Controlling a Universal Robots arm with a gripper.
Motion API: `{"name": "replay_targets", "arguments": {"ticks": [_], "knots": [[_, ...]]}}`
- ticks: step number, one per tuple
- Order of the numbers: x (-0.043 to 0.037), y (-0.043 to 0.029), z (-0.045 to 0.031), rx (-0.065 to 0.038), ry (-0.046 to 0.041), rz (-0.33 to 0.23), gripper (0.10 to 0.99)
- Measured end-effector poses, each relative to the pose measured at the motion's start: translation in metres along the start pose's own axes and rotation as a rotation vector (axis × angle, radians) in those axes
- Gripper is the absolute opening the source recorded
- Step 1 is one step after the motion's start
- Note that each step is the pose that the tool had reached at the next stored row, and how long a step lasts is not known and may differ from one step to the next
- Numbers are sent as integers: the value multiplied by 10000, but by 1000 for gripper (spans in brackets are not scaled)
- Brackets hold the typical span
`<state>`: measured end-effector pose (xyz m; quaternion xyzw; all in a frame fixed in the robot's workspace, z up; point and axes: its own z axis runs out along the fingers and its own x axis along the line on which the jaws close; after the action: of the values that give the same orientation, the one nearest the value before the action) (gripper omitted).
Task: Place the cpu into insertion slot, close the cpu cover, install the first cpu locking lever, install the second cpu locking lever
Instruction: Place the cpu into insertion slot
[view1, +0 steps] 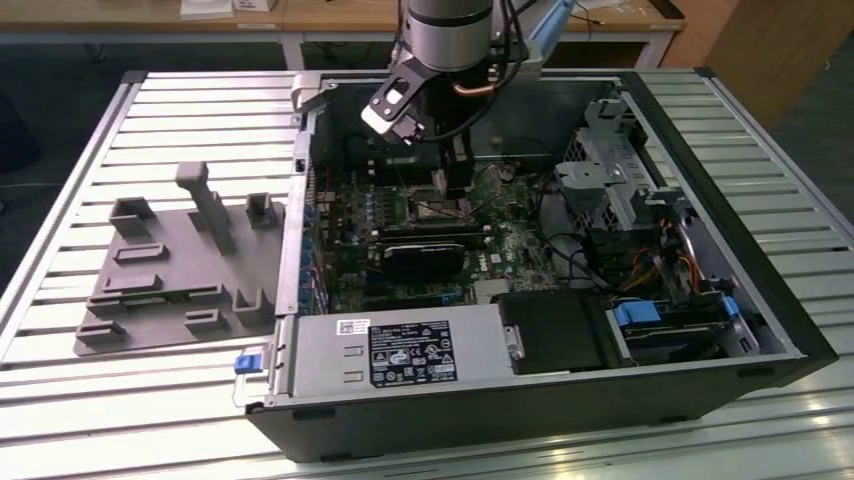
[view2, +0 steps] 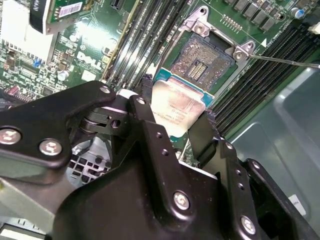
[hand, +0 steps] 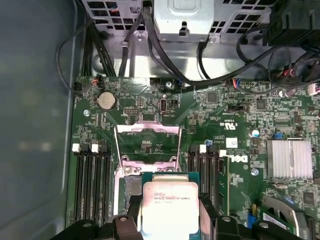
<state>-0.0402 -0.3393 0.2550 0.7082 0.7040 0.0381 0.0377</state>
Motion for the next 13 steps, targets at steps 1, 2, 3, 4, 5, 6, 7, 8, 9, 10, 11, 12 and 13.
{"name": "replay_targets", "arguments": {"ticks": [1, 2, 3, 4, 5, 6, 7, 8, 9, 10, 11, 12, 13], "knots": [[6, -3, 15, -2, 0, 2, 537], [12, -7, 28, -3, -1, 7, 537], [17, -12, 39, -3, -2, 22, 537], [20, -17, 49, -5, -6, 42, 537], [25, -24, 60, -8, -8, 68, 537], [31, -33, 68, -9, -11, 89, 537], [37, -41, 77, -10, -13, 101, 537], [44, -49, 89, -14, -14, 111, 537], [52, -56, 101, -18, -14, 118, 537], [59, -63, 114, -21, -15, 125, 537], [66, -70, 126, -24, -17, 133, 537], [74, -78, 138, -27, -20, 140, 537], [81, -86, 149, -30, -22, 148, 537]]}}
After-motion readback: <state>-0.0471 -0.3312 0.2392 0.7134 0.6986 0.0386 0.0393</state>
